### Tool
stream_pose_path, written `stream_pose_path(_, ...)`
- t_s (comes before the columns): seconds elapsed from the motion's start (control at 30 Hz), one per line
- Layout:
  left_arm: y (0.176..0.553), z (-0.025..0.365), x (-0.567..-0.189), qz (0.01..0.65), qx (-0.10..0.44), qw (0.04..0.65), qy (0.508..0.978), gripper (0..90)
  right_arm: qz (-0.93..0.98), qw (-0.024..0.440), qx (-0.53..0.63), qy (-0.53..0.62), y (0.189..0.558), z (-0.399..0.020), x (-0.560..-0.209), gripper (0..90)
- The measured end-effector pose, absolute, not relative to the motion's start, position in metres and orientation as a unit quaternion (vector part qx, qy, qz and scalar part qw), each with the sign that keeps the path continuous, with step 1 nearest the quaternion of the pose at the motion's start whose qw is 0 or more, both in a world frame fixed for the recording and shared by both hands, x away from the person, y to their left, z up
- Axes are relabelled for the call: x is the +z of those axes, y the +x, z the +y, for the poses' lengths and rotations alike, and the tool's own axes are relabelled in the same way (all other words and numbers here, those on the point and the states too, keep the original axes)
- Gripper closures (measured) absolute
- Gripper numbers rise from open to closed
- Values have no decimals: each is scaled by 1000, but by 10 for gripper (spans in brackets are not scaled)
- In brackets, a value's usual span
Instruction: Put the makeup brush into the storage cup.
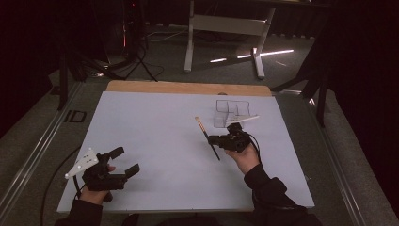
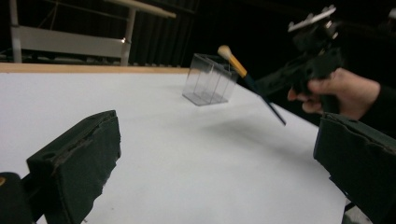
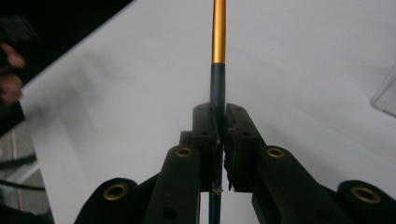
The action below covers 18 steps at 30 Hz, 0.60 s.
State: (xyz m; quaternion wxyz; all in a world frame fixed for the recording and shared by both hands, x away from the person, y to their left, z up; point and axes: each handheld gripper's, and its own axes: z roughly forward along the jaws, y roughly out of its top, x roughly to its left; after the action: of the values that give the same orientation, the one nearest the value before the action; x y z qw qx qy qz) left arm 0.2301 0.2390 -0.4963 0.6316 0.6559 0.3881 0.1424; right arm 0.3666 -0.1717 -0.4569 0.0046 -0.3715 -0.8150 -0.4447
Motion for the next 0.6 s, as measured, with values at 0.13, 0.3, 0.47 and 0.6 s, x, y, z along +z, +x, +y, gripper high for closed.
stream_pose_path(0.13,237,225,-495,383,123,623,671,27,-793,12,-477,-379,360,-181,-457,837)
stream_pose_path(0.3,247,205,-490,373,104,617,685,25,-780,14,-499,-377,353,-185,-456,837)
stream_pose_path(0.47,259,183,-484,374,87,603,700,23,-756,3,-529,-386,346,-186,-450,837)
stream_pose_path(0.6,270,169,-477,380,68,608,694,23,-732,-13,-558,-390,340,-187,-446,837)
